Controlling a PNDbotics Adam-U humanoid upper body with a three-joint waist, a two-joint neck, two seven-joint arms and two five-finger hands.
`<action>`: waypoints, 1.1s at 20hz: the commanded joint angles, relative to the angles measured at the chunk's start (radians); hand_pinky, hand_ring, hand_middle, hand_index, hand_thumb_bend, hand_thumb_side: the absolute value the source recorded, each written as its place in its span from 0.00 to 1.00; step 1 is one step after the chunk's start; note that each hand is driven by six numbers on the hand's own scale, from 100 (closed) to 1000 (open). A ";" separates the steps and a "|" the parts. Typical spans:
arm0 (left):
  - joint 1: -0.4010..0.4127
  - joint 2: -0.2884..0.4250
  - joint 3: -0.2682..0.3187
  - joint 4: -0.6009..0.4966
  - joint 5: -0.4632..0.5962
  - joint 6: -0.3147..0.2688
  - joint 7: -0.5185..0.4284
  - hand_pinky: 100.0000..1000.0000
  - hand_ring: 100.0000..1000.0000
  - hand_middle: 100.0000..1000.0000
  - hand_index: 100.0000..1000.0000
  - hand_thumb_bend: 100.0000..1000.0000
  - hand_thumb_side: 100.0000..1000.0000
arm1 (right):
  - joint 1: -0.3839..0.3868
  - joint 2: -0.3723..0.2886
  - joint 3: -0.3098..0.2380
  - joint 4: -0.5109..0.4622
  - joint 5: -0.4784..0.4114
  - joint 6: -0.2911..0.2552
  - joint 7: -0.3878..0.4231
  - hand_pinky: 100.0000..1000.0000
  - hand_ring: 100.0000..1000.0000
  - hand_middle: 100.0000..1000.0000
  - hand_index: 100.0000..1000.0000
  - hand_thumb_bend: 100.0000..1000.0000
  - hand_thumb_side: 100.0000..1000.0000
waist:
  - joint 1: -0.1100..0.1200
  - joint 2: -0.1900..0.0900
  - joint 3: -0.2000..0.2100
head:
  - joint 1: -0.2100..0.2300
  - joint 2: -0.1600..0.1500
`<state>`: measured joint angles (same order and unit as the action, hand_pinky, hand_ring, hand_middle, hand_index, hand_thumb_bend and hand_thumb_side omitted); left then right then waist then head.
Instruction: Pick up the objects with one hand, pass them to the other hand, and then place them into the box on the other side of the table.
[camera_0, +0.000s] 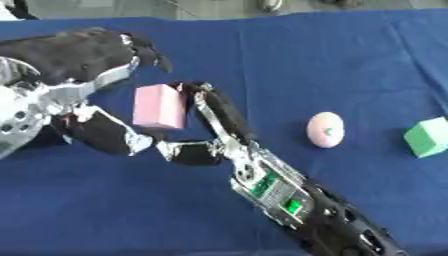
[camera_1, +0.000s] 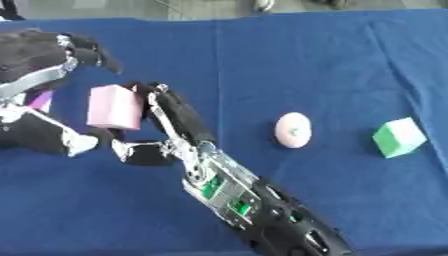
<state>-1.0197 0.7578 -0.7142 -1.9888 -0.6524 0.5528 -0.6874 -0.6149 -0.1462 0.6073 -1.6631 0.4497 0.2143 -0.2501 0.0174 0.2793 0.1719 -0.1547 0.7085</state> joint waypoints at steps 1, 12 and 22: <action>-0.015 0.021 0.020 -0.011 -0.006 0.224 -0.220 0.85 0.83 0.80 0.87 0.32 0.23 | -0.010 -0.004 0.001 -0.004 0.011 -0.020 -0.001 0.74 0.46 0.43 0.57 0.00 0.03 | 0.004 -0.013 -0.001 | 0.005 -0.017; -0.038 0.004 -0.048 0.092 -0.008 0.177 -0.220 0.85 0.83 0.80 0.86 0.41 0.24 | -0.010 -0.015 0.012 0.021 0.015 -0.031 0.013 0.75 0.47 0.44 0.59 0.00 0.13 | 0.010 -0.024 -0.005 | 0.008 -0.006; -0.055 -0.022 -0.057 0.143 -0.026 0.150 -0.220 0.84 0.82 0.79 0.86 0.38 0.23 | -0.018 -0.018 0.021 0.014 0.031 -0.026 0.011 0.75 0.47 0.44 0.59 0.00 0.10 | 0.012 -0.027 -0.005 | 0.001 -0.003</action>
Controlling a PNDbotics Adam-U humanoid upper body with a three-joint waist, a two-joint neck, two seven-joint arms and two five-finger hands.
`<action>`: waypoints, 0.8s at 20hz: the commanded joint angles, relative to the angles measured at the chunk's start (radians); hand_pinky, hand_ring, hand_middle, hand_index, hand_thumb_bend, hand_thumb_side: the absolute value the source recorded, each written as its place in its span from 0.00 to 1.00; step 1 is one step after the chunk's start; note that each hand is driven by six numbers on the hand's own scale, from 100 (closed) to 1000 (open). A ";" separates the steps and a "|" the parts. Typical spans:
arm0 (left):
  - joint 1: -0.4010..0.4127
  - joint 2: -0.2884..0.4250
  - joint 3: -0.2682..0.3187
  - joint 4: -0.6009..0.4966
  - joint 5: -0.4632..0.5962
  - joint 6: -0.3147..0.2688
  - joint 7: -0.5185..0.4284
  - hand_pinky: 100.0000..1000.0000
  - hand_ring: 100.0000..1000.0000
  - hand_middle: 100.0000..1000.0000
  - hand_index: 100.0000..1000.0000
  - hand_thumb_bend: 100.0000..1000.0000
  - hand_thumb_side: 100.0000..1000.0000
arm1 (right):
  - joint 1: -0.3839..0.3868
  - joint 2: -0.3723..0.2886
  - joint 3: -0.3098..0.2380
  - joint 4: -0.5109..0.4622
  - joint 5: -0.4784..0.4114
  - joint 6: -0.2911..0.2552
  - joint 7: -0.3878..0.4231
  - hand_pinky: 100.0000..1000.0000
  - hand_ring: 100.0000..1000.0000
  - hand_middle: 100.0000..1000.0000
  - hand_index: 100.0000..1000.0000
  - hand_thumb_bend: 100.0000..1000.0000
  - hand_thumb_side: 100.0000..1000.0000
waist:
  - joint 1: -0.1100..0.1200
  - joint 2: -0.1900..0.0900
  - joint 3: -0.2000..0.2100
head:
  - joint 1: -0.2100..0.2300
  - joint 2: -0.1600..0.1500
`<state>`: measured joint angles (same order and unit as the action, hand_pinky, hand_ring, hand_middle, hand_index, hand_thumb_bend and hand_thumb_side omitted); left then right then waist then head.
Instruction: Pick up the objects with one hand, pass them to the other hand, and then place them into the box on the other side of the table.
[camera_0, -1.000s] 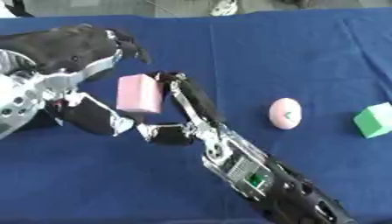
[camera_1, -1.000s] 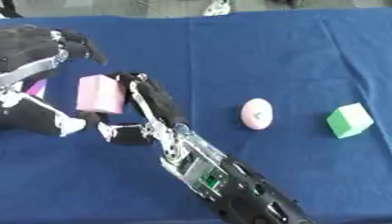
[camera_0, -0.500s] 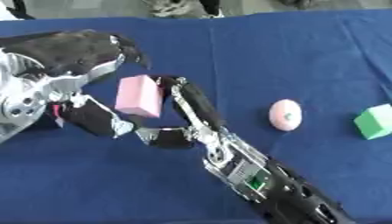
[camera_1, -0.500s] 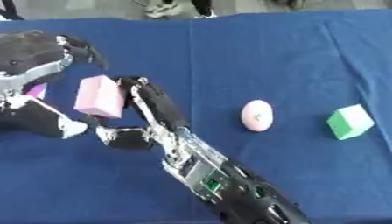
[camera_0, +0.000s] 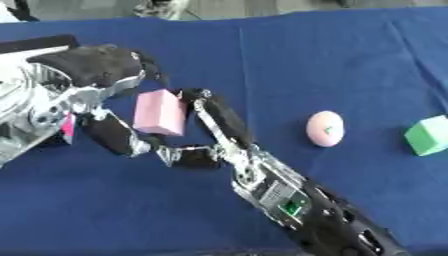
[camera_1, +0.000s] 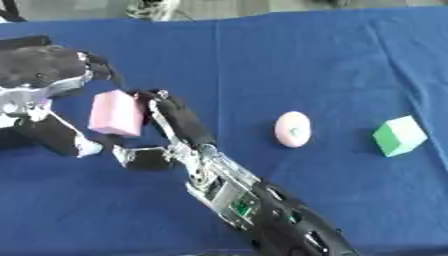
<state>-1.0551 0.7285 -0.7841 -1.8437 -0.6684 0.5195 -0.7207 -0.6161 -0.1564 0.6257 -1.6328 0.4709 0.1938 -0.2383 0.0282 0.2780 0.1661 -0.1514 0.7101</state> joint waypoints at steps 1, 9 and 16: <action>-0.019 0.007 0.016 -0.005 -0.011 0.185 -0.186 0.84 0.82 0.79 0.85 0.38 0.23 | -0.017 -0.008 0.003 -0.017 0.013 -0.007 0.000 0.75 0.47 0.44 0.58 0.00 0.10 | 0.001 -0.025 0.000 | -0.003 -0.005; -0.019 0.004 0.022 -0.024 -0.012 0.202 -0.186 0.83 0.81 0.77 0.84 0.34 0.21 | -0.016 -0.007 0.004 -0.014 0.041 -0.030 0.001 0.75 0.47 0.43 0.58 0.00 0.07 | 0.001 -0.023 0.000 | -0.003 -0.005; -0.023 -0.006 0.009 -0.008 -0.001 0.196 -0.186 0.81 0.79 0.75 0.82 0.34 0.22 | -0.016 -0.007 0.006 -0.013 0.061 -0.056 -0.022 0.75 0.47 0.43 0.58 0.00 0.07 | 0.002 -0.023 -0.001 | 0.001 0.000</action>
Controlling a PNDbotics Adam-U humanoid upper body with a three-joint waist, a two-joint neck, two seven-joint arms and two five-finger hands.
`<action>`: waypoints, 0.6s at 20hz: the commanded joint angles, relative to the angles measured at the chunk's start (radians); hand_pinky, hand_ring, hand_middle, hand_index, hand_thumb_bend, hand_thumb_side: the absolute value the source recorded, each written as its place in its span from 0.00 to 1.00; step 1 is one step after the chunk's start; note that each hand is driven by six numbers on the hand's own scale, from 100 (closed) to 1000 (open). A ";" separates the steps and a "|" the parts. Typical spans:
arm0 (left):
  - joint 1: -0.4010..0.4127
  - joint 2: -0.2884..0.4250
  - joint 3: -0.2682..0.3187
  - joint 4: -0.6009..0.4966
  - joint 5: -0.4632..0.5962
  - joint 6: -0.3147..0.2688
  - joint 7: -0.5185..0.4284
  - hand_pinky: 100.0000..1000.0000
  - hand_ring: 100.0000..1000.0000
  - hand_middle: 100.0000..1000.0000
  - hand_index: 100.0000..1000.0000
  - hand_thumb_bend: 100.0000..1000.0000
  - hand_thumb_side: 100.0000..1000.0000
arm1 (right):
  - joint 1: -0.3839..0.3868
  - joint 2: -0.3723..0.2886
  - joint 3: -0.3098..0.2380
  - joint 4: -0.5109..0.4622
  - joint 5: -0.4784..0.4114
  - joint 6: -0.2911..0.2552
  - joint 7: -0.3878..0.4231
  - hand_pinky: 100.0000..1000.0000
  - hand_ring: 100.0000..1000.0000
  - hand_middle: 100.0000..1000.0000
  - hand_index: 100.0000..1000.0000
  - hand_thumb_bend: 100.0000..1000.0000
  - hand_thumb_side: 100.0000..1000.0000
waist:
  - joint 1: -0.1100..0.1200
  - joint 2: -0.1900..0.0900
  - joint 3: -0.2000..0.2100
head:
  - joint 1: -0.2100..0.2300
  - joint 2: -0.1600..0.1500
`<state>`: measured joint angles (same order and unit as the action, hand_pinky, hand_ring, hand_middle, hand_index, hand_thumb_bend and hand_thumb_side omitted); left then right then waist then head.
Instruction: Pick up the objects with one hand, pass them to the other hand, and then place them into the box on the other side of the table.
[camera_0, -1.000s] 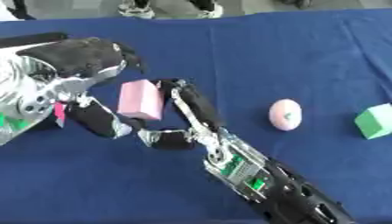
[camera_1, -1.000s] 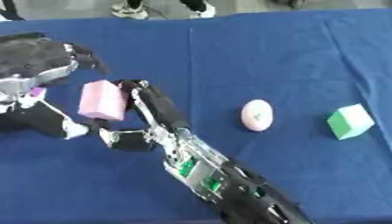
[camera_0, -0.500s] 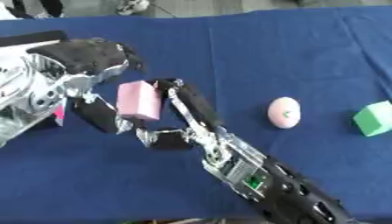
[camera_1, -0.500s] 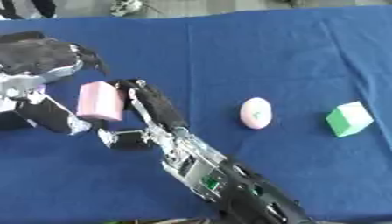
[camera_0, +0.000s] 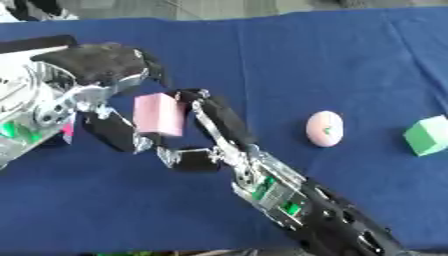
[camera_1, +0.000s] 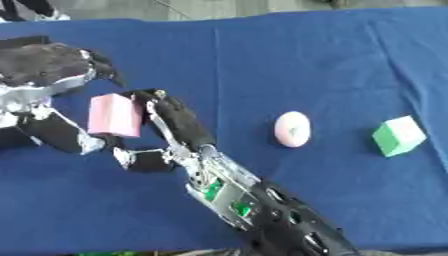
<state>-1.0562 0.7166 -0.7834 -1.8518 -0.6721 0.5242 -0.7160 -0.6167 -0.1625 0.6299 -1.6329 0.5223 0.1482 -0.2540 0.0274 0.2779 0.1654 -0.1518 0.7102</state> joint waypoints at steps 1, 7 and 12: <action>-0.023 0.004 0.007 0.005 0.003 0.189 -0.191 0.81 0.79 0.74 0.82 0.35 0.22 | -0.016 0.000 0.003 -0.012 0.011 -0.013 -0.008 0.75 0.47 0.43 0.58 0.00 0.07 | 0.004 -0.023 0.000 | 0.002 0.000; -0.024 -0.003 0.011 0.020 -0.008 0.183 -0.191 0.76 0.74 0.66 0.75 0.31 0.21 | -0.018 -0.001 0.008 -0.018 0.039 -0.036 -0.008 0.74 0.47 0.43 0.58 0.00 0.02 | 0.003 -0.023 0.001 | 0.004 -0.003; -0.022 0.005 0.021 -0.005 -0.038 0.181 -0.191 0.73 0.69 0.58 0.69 0.28 0.20 | -0.018 0.002 0.008 -0.014 0.029 -0.028 0.002 0.74 0.47 0.44 0.58 0.00 0.04 | 0.002 -0.022 0.002 | 0.000 -0.007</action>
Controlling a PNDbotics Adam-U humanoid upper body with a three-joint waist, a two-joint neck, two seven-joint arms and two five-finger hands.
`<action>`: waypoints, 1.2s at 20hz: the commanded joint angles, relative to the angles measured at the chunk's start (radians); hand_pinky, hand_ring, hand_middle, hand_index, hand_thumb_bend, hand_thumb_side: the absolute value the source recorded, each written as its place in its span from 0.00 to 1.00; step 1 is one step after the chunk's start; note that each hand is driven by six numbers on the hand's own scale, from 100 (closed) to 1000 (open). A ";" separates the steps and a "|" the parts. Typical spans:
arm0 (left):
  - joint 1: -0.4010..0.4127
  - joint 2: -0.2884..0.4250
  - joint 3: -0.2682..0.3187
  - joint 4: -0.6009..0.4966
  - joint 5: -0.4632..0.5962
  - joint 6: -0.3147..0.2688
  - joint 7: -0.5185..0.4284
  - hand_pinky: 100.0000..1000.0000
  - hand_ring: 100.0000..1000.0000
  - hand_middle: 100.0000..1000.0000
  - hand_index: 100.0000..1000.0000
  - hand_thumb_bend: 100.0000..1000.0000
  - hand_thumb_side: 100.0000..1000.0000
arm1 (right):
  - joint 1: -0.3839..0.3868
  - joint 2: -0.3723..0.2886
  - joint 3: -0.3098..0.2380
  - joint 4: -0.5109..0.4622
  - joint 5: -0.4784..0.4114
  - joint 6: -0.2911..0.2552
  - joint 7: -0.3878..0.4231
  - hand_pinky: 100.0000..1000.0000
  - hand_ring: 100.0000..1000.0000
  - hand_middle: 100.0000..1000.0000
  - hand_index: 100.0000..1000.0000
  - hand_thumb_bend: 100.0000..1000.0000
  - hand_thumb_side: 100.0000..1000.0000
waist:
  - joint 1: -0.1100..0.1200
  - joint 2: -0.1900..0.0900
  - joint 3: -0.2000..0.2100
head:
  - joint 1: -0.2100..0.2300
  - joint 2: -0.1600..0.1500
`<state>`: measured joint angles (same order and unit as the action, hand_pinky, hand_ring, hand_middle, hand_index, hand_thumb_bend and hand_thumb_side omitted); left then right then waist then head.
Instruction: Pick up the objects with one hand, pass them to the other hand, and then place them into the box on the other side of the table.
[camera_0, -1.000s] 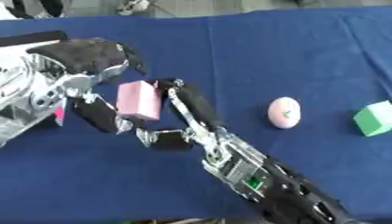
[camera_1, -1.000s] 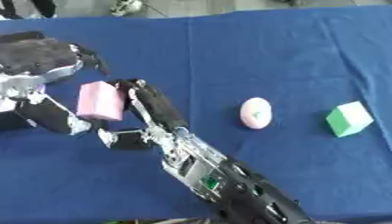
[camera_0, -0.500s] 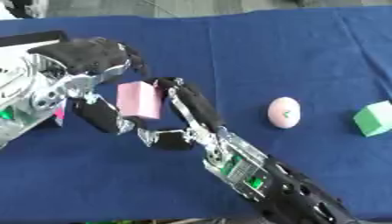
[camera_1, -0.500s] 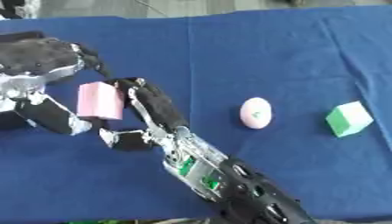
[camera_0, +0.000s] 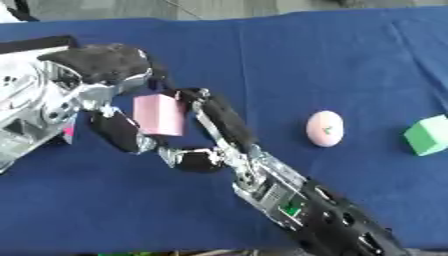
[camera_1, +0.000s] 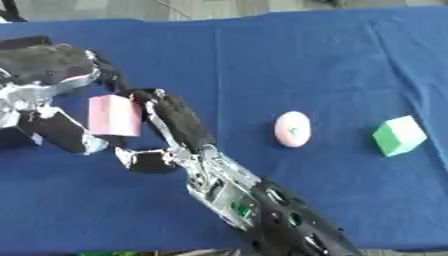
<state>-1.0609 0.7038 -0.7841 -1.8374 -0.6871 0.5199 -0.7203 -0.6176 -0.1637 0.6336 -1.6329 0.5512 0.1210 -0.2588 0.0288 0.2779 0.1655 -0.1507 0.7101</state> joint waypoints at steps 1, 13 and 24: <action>-0.018 0.020 0.024 -0.028 -0.032 0.180 -0.187 0.73 0.68 0.57 0.69 0.29 0.20 | -0.016 0.004 0.004 -0.013 -0.004 0.004 0.009 0.74 0.47 0.44 0.58 0.00 0.05 | 0.000 -0.022 0.002 | -0.002 -0.008; -0.009 0.042 0.050 -0.086 -0.115 0.149 -0.187 0.73 0.67 0.57 0.69 0.39 0.20 | -0.013 0.005 -0.001 -0.010 -0.102 0.064 0.001 0.74 0.46 0.43 0.59 0.00 0.12 | -0.002 -0.020 0.008 | -0.007 -0.020; -0.007 0.027 0.041 -0.061 -0.077 0.163 -0.187 0.73 0.68 0.59 0.70 0.38 0.22 | -0.014 0.003 0.002 -0.007 -0.096 0.053 -0.010 0.74 0.46 0.43 0.58 0.00 0.10 | -0.002 -0.019 0.006 | -0.008 -0.023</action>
<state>-1.0542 0.7138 -0.7559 -1.8961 -0.7731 0.5042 -0.7360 -0.6190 -0.1624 0.6358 -1.6320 0.4480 0.1815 -0.2665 0.0239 0.2781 0.1718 -0.1558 0.6996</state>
